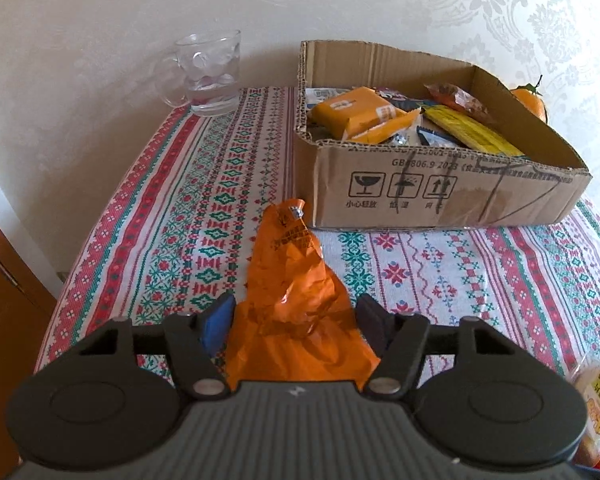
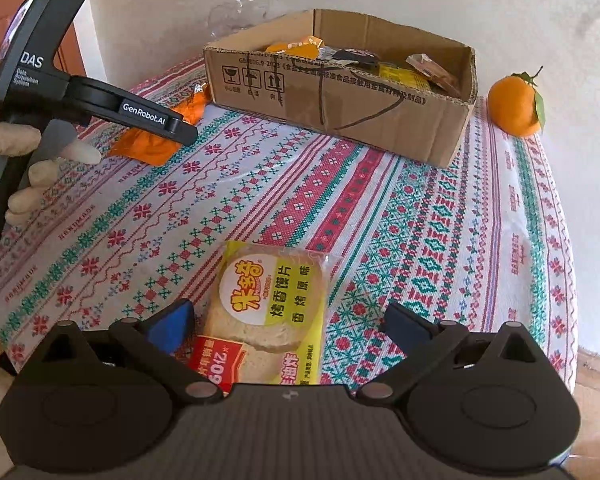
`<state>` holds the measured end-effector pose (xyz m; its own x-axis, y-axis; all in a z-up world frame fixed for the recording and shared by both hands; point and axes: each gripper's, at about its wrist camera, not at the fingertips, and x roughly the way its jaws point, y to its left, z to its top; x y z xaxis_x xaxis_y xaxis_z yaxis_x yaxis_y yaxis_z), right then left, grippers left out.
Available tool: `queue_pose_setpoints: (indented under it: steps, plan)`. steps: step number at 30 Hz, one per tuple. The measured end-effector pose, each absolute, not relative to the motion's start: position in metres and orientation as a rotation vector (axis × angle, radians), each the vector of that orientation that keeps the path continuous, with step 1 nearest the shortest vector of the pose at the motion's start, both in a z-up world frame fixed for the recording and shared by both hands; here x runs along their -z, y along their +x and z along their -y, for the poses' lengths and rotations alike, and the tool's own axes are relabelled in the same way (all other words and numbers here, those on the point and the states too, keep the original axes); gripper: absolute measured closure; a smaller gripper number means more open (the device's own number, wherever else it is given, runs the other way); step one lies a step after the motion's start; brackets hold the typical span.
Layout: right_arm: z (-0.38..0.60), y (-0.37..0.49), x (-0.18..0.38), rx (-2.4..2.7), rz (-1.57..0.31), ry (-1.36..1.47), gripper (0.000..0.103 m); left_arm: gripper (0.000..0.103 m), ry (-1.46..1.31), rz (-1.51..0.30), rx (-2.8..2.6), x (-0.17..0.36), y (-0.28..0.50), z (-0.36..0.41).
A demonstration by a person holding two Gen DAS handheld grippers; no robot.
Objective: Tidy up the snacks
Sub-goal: 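Grasp the orange wrapper with the left gripper while the right grasps the yellow bread packet, then lift both held packets and carry them toward the cardboard box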
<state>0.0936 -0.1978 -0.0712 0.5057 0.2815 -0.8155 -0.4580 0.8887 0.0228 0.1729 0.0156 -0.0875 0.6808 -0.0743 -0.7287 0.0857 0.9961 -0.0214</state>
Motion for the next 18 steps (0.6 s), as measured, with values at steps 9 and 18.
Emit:
queue_pose_setpoints:
  steps: [9,18]
  plan:
    - [0.185,0.092,0.065,-0.441,-0.934,-0.231,0.03,0.039,0.015,-0.816,0.114,0.088,0.173,-0.015]
    - [0.185,0.089,0.061,-0.452,-0.931,-0.232,0.042,0.041,0.013,-0.83,0.15,0.084,0.167,-0.021]
